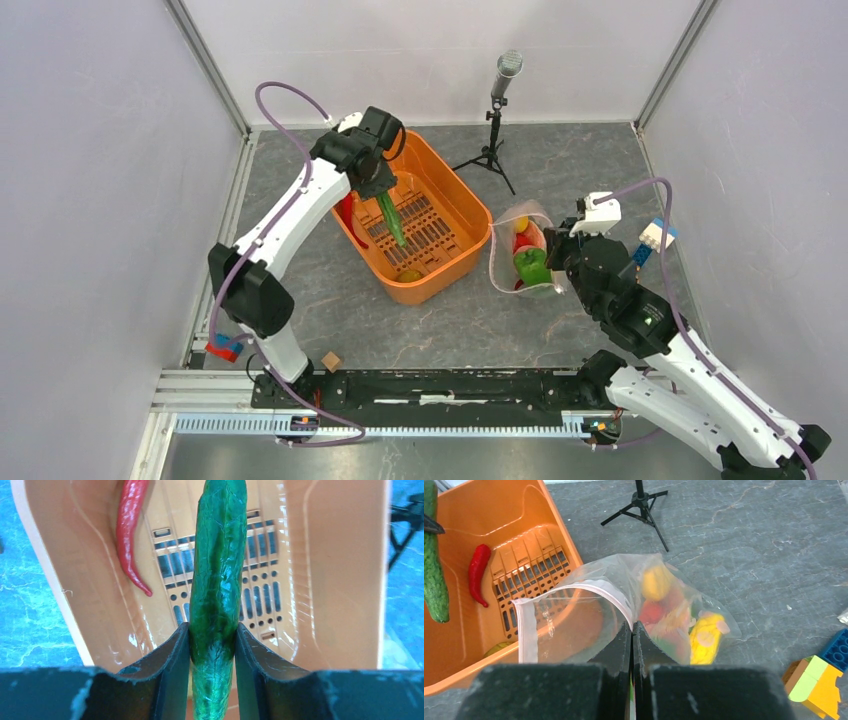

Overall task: Place the food in the zip-top bag and seal the zipper
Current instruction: Pick up the fake vegetable from the bin, then place the fake vegetable in the zipper food storage bag.

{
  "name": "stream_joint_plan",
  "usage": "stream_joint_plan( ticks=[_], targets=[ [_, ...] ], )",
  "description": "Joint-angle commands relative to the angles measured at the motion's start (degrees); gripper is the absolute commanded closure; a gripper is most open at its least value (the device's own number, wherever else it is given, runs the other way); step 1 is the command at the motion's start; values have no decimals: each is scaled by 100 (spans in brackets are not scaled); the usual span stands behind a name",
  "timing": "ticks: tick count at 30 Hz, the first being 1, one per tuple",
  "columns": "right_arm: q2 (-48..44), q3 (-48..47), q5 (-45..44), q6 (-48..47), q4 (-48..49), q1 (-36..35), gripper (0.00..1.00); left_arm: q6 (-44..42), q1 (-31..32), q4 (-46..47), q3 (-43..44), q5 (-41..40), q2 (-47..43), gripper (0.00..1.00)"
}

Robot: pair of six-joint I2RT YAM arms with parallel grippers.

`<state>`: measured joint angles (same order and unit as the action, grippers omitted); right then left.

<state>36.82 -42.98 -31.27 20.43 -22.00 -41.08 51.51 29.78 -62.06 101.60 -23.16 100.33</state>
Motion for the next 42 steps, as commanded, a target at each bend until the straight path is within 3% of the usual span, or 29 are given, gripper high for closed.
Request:
stream_joint_plan(
  ticks=[1, 4, 9, 14, 17, 24, 29, 33, 37, 42],
  targets=[
    [78, -342, 355, 324, 25, 28, 100, -509, 67, 502, 139, 467, -478, 72],
    [129, -474, 586, 373, 2, 30, 100, -927, 76, 889, 80, 968, -802, 72],
    [64, -736, 1193, -324, 120, 26, 100, -1623, 120, 2721, -758, 2247, -1576, 70],
    [-100, -667, 1936, -646, 162, 28, 100, -1792, 307, 4549, -2141, 3469, -2379, 68],
    [-296, -409, 2000, -209, 106, 20, 100, -1886, 476, 5369, -3039, 4011, -2912, 68],
    [-1118, -98, 2273, 481, 222, 22, 100, -1931, 877, 5575, -3958, 4482, -4055, 65],
    [-939, -1064, 2209, 11, -832, 21, 100, -1955, 916, 5478, -4142, 4665, -4752, 64],
    [-577, -1635, 2101, -348, -990, 22, 100, -2138, 916, 5223, -3920, 4987, -4864, 64],
    [-145, -2173, 1461, -518, -1188, 24, 100, -2194, 916, 5246, -3965, 5046, -4969, 64],
    [-52, -2032, -531, -6, -1614, 21, 100, -2172, 916, 5314, -4177, 5338, -5041, 63]
  ],
)
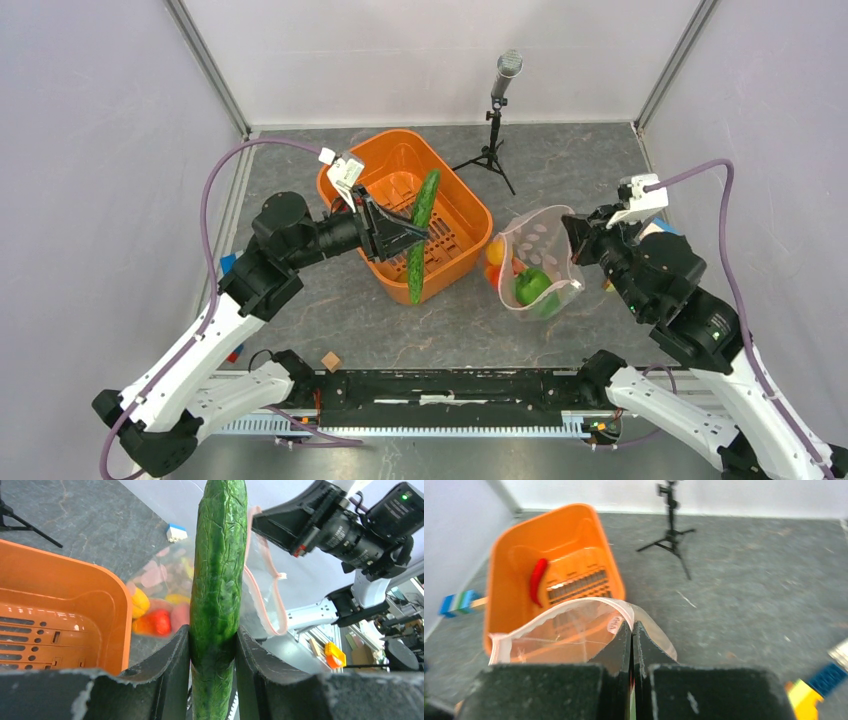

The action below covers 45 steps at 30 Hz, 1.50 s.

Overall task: Place the food in the zip-top bag and seal the zipper
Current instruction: Place the fake vegetable in the zipper food storage bag.

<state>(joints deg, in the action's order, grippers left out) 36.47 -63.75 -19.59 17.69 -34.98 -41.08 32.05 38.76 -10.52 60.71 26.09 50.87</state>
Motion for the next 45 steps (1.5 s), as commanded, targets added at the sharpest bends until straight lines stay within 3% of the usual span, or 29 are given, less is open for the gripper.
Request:
stream_joint_plan(
  ticks=[1, 4, 7, 10, 15, 20, 28, 36, 40, 45],
  targets=[
    [-172, 156, -2062, 455, -251, 24, 100, -238, 17, 137, -122, 474, -125, 63],
    [-765, 685, -2500, 658, 379, 21, 100, -334, 17, 51, -210, 465, -223, 63],
    [-951, 1041, -2223, 664, 778, 25, 100, -375, 17, 151, -285, 417, -297, 63],
    [-690, 1523, -1151, 853, 877, 22, 100, -173, 17, 565, -366, 417, -283, 64],
    [-302, 2640, 436, 1094, 2027, 24, 100, 121, 73, 1304, -252, 979, 176, 66],
    [-177, 3001, 545, 756, 2621, 21, 100, 110, 278, 681, -337, 1460, 604, 66],
    [-509, 3679, 1369, 462, 3611, 21, 100, 213, 569, -252, -1092, 1049, 472, 66],
    [-1180, 4108, 1650, 419, 3736, 25, 100, -190, 1103, -1321, -262, 811, 1729, 66],
    [-1440, 4190, 1606, 372, 3675, 22, 100, -325, 1316, -1703, 136, 702, 2442, 74],
    [-1549, 4208, 1941, 278, 3692, 21, 100, -365, 1351, -1766, 404, 513, 2941, 75]
  ],
)
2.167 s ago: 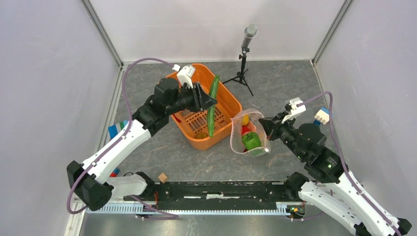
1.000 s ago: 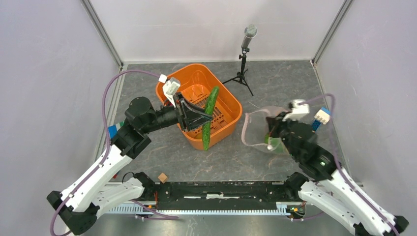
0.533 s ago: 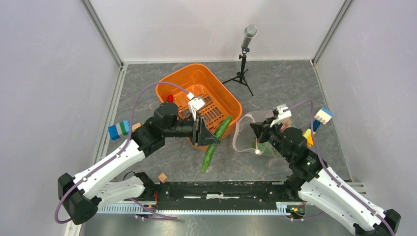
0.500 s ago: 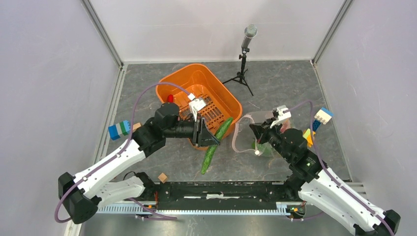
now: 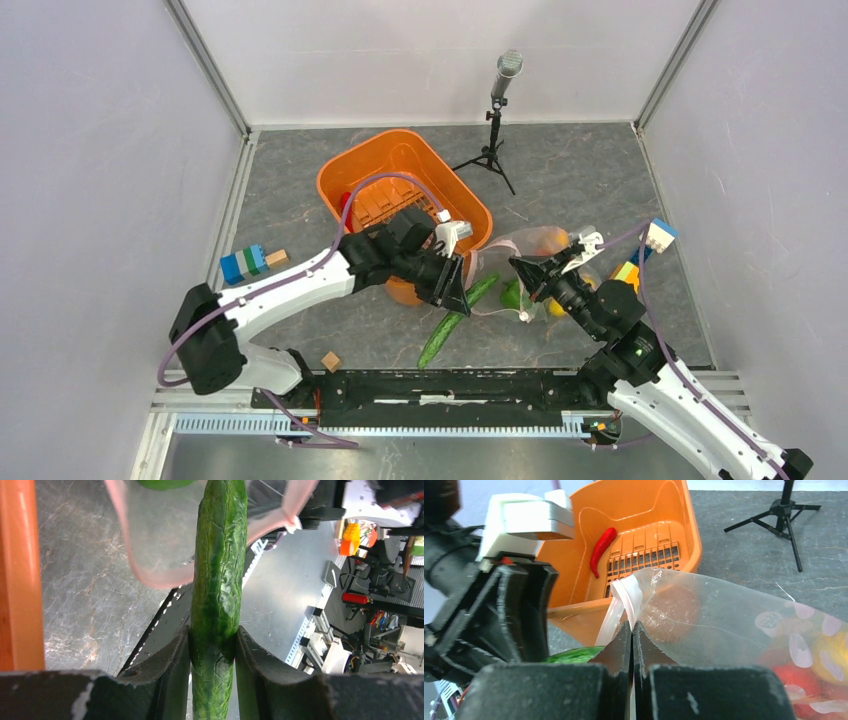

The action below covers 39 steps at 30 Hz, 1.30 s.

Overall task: Place the food in the zip-top bag and seal the zipper
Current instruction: Place the fake vegetable in the zipper food storage bag.

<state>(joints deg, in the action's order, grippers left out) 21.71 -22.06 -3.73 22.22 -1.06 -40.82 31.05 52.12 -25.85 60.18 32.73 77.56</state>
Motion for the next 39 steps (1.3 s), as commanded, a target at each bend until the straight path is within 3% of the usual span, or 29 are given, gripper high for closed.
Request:
stream_joint_plan(
  ticks=[1, 10, 16, 21, 29, 33, 39],
  targets=[
    [-59, 23, 600, -223, 293, -3, 100, -270, 24, -253, 627, -216, 383, 75],
    [-69, 107, 1668, -339, 393, -5, 100, -415, 125, -388, 1730, -479, 1247, 67],
    [-261, 207, 1022, -11, 449, -5, 100, -423, 278, -353, 1933, -1312, 1703, 54],
    [-547, 479, 734, 593, 990, -3, 100, -449, 359, -105, 1858, -1287, 1713, 35],
    [-1036, 691, -747, 1086, 411, -2, 100, -639, 422, -105, 1436, -1310, 699, 19],
    [-1134, 695, -828, 1078, 308, -6, 100, -773, 435, -245, 911, -1385, -85, 10],
    [-954, 597, -666, 1057, 376, -5, 100, -943, 521, -737, 259, -1540, -457, 10]
  ],
)
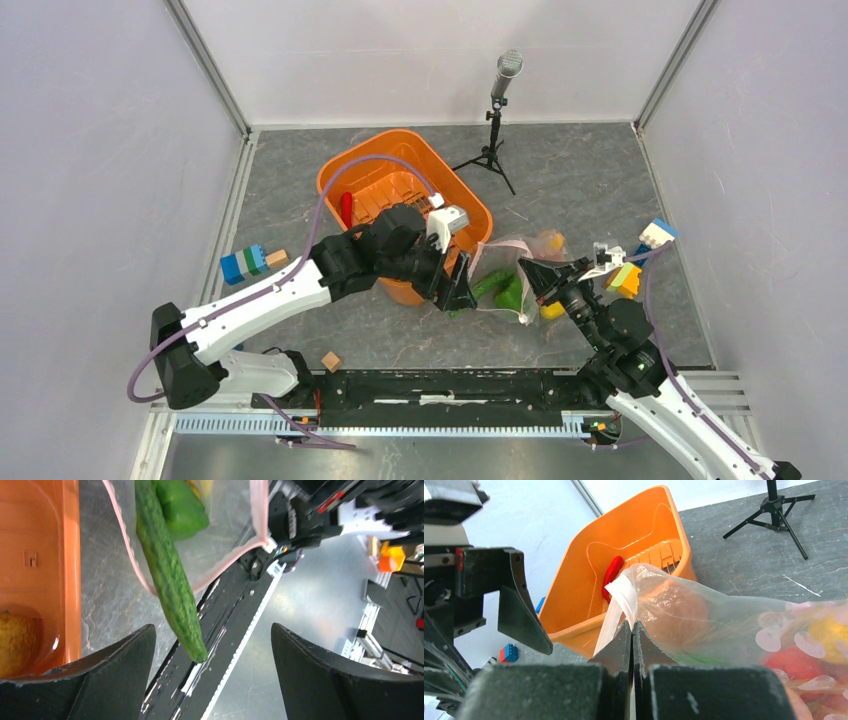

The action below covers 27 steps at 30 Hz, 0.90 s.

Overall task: Place the food in the zip-top bag and seal the zipper
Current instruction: Place the fake vegetable in the zipper food storage bag.

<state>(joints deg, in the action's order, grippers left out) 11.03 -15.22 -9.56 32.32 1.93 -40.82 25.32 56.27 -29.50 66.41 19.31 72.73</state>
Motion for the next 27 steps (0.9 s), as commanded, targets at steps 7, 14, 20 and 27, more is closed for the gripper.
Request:
stream_joint_plan(
  ticks=[7, 14, 20, 27],
  targets=[
    [295, -88, 142, 116, 232, -5, 100, -203, 224, -390, -391, -639, 326, 12],
    [166, -120, 80, 92, 91, -5, 100, -151, 270, -219, -370, -594, 535, 46],
    [116, -111, 55, 81, -50, -5, 100, -101, 274, 51, -374, -121, 475, 75],
    [169, -90, 217, 45, -30, -5, 100, 154, 279, 372, -365, -486, 129, 84]
  ],
)
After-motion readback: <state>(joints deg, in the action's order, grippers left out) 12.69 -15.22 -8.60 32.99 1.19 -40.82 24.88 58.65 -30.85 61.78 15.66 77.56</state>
